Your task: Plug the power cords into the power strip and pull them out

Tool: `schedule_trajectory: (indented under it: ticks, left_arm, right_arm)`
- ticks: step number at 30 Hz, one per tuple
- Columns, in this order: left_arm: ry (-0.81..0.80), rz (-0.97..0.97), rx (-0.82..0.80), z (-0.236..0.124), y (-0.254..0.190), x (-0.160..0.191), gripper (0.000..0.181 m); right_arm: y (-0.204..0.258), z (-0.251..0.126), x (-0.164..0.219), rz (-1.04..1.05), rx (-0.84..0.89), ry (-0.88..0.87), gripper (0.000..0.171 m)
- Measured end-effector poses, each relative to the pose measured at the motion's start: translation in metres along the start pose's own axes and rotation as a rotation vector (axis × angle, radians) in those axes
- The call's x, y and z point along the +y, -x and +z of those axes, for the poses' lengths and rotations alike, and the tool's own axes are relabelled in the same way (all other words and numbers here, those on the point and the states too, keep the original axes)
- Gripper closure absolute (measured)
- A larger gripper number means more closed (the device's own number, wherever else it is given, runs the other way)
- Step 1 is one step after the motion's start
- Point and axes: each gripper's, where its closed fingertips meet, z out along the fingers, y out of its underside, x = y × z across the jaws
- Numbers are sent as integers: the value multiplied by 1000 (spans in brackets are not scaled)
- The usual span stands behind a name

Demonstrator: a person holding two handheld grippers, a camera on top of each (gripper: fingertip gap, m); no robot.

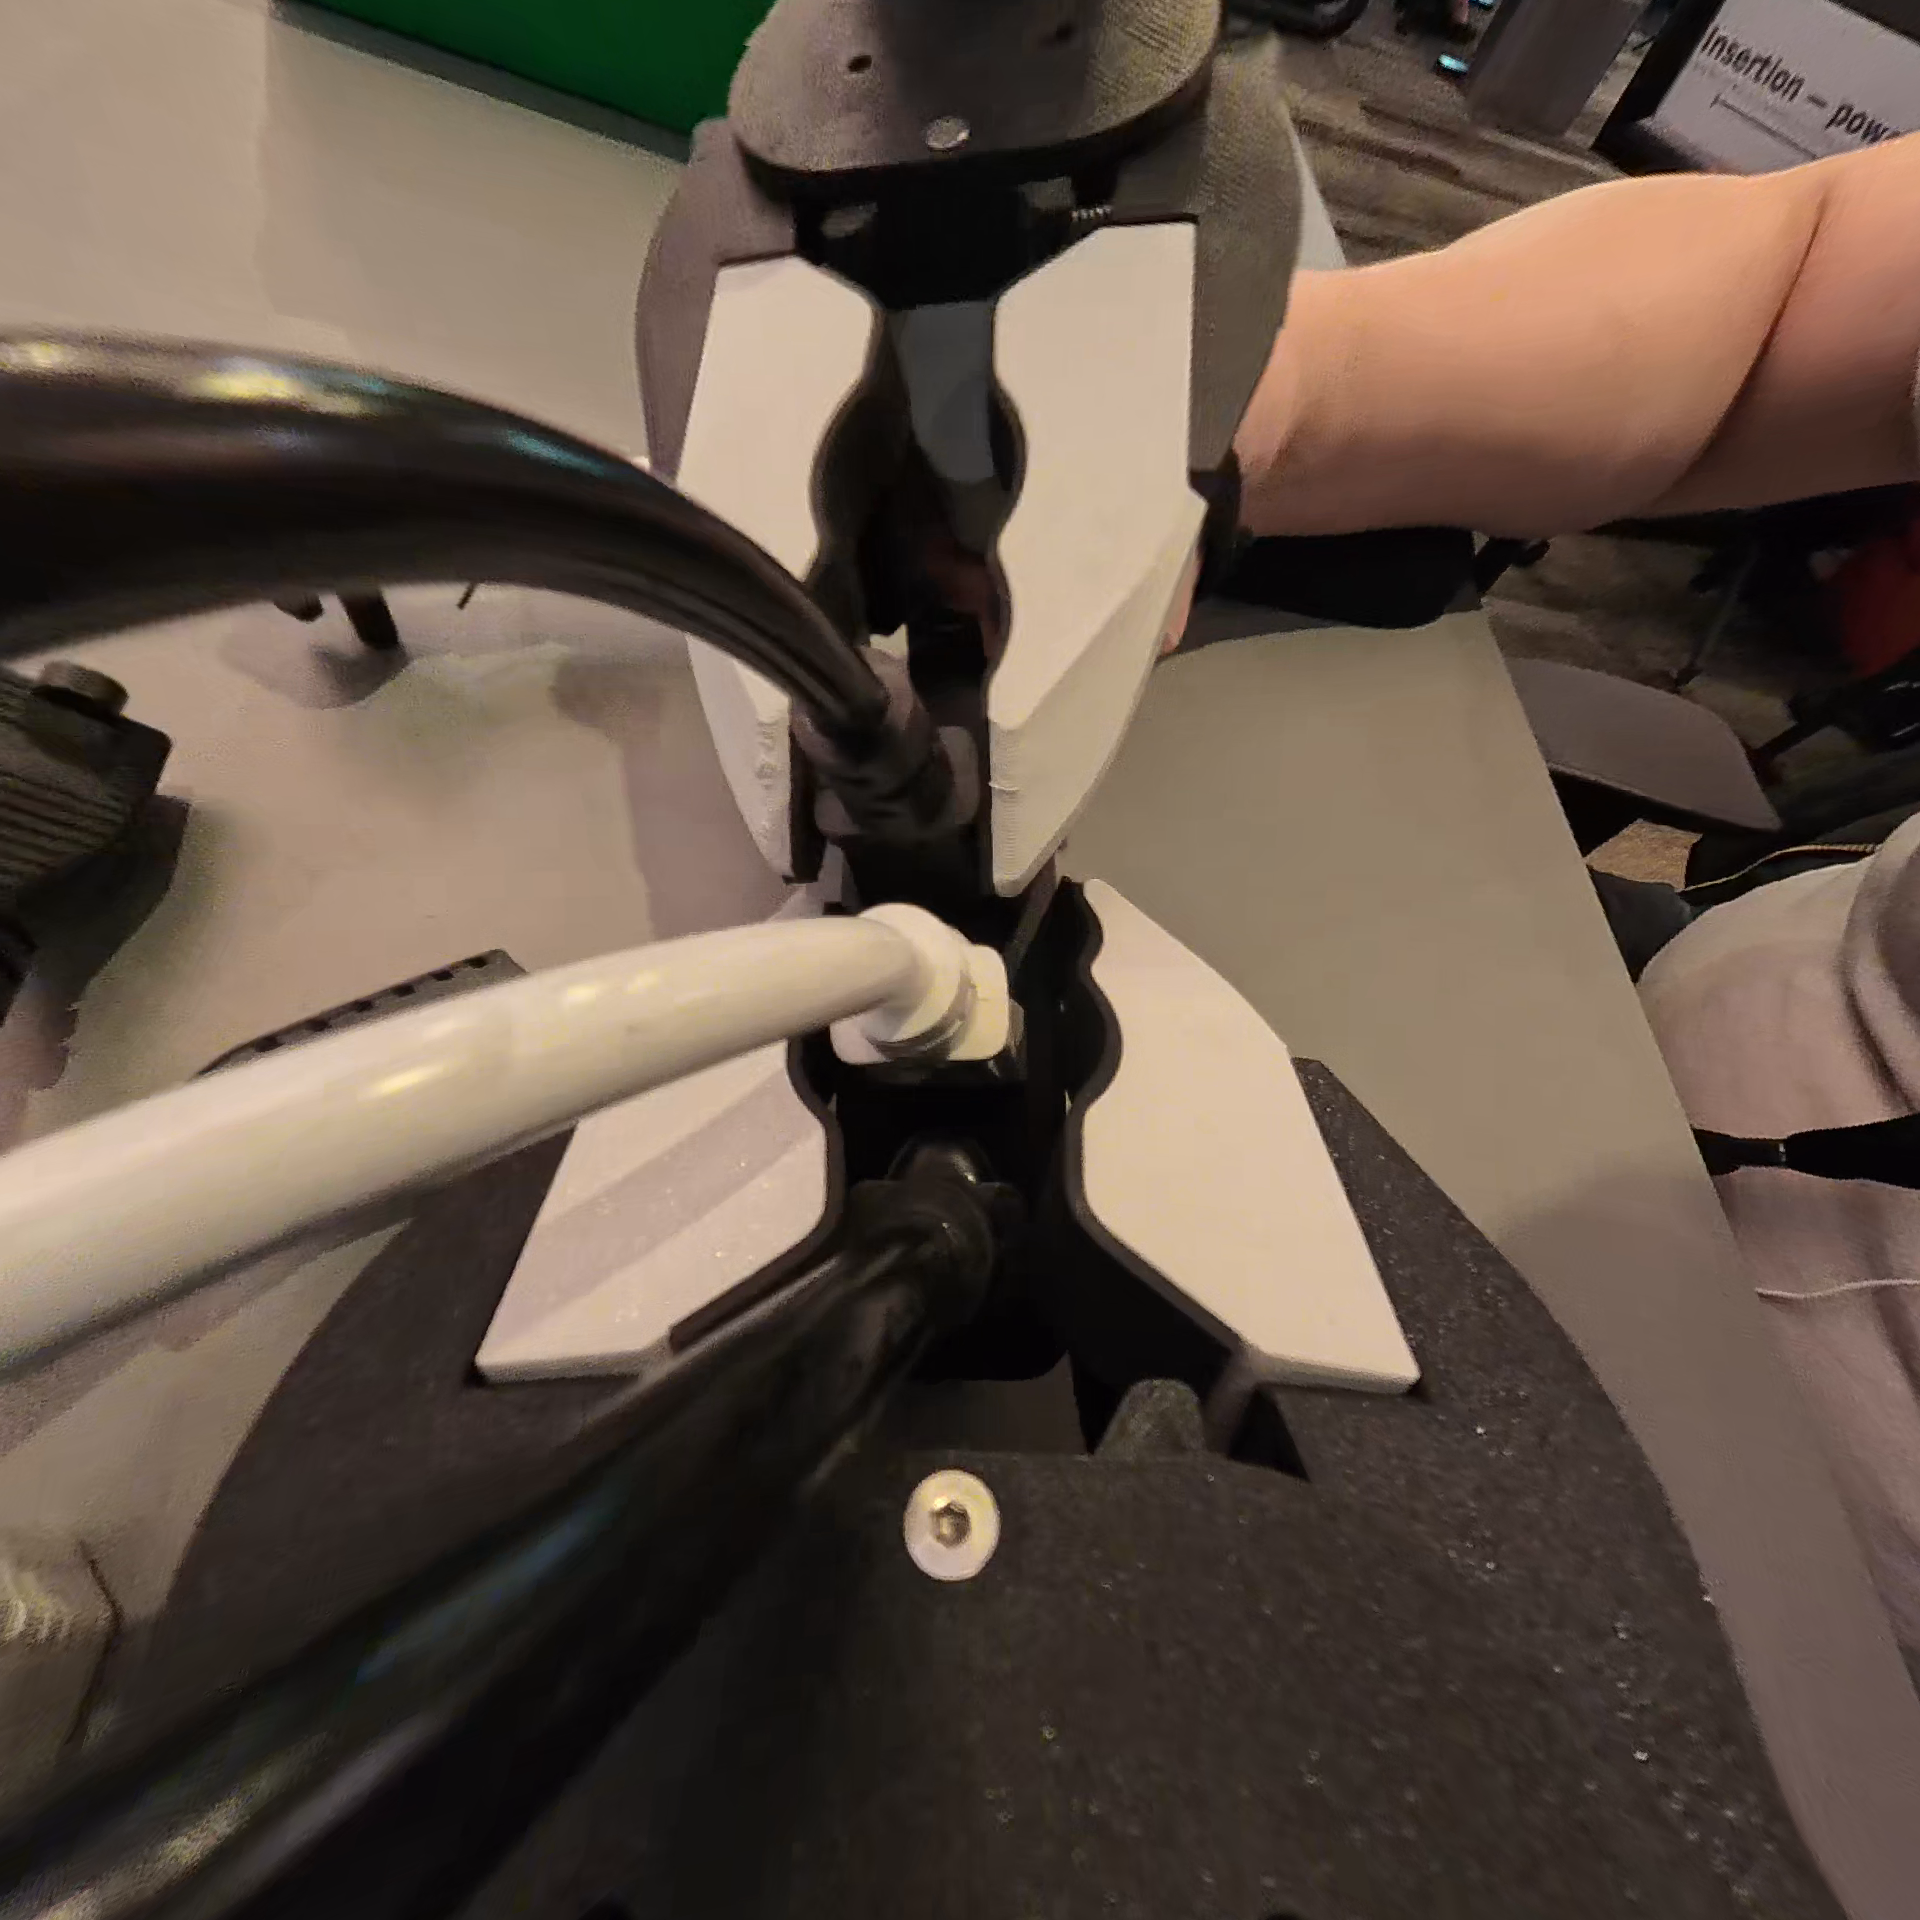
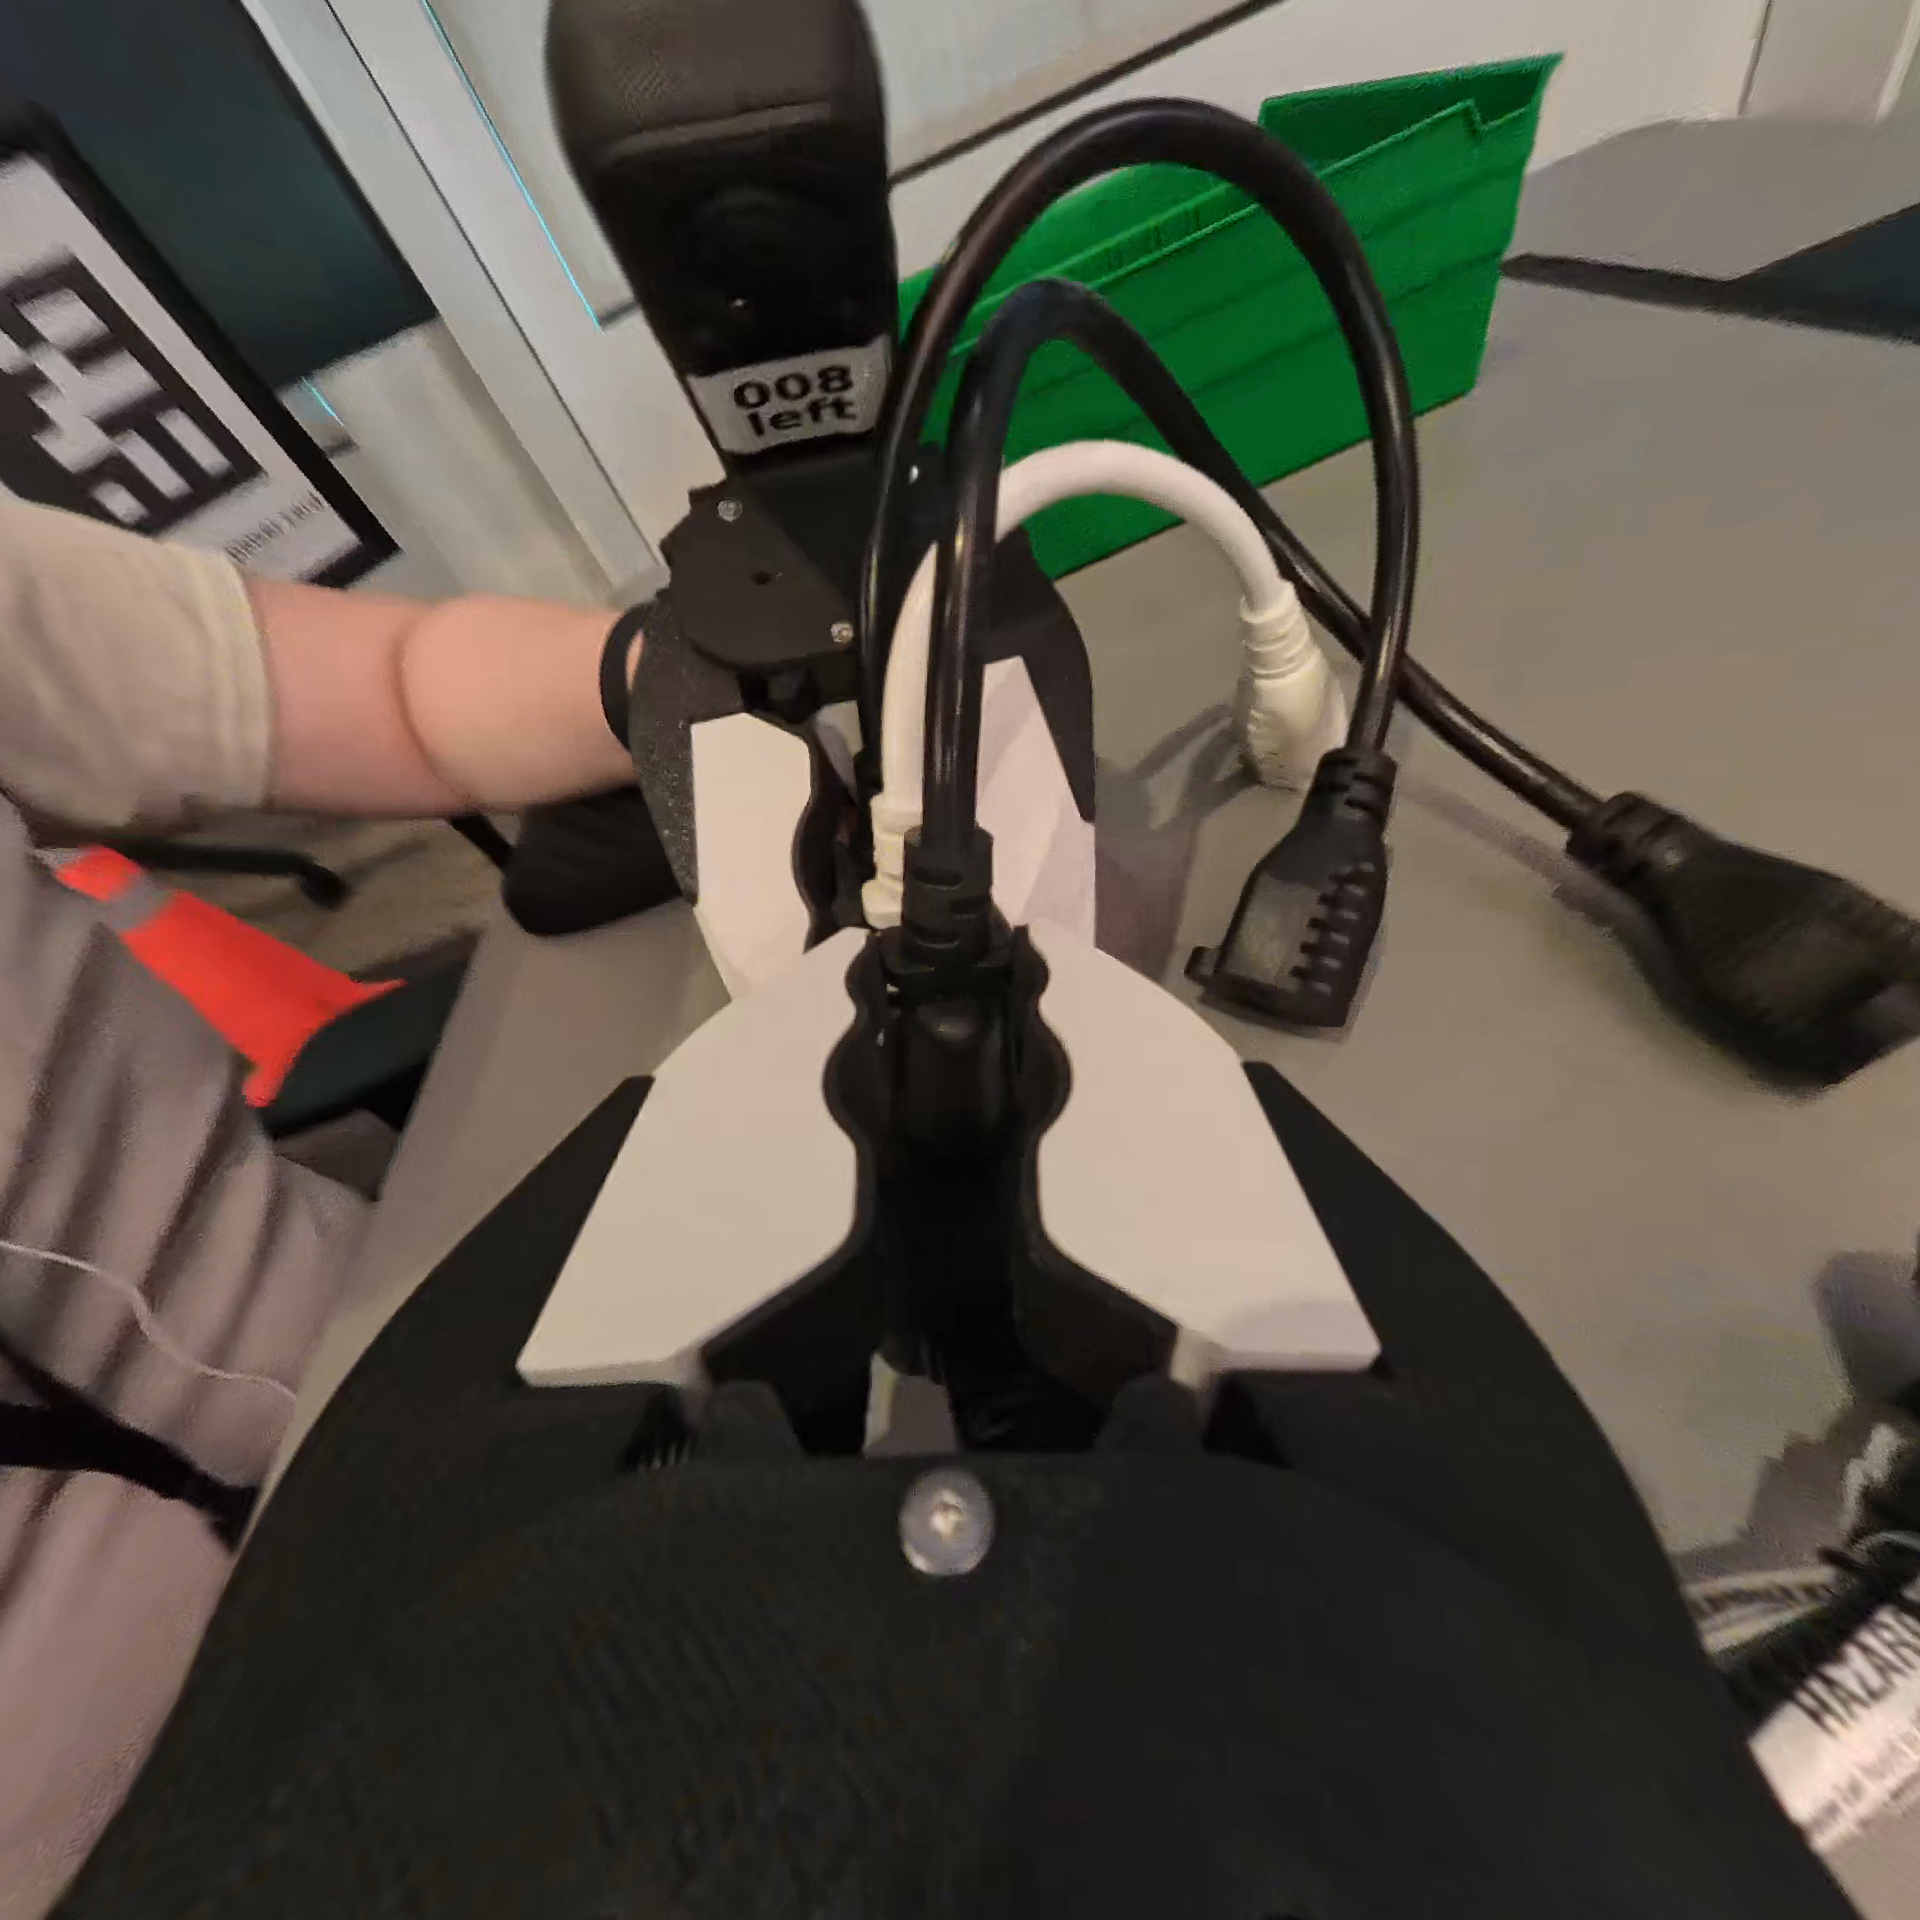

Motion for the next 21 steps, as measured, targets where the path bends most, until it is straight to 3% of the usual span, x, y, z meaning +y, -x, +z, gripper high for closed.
schedule_trajectory:
  ticks: [4, 10, 16, 21]
  left_arm:
    - [0, -4, 2, 0, 0, 0, 141]
    - [-19, -64, 55, -1, -3, 0, 141]
    - [-5, -47, 19, 0, 2, 0, 141]
    - [-12, -59, 53, 0, -2, 1, 141]
  right_arm:
    - [1, 0, 1, 35, -28, 6, 151]
    - [10, 1, 2, -196, 27, 59, 151]
    - [-3, 1, 0, 62, -15, 20, 152]
    - [8, 0, 1, -210, 19, 42, 152]
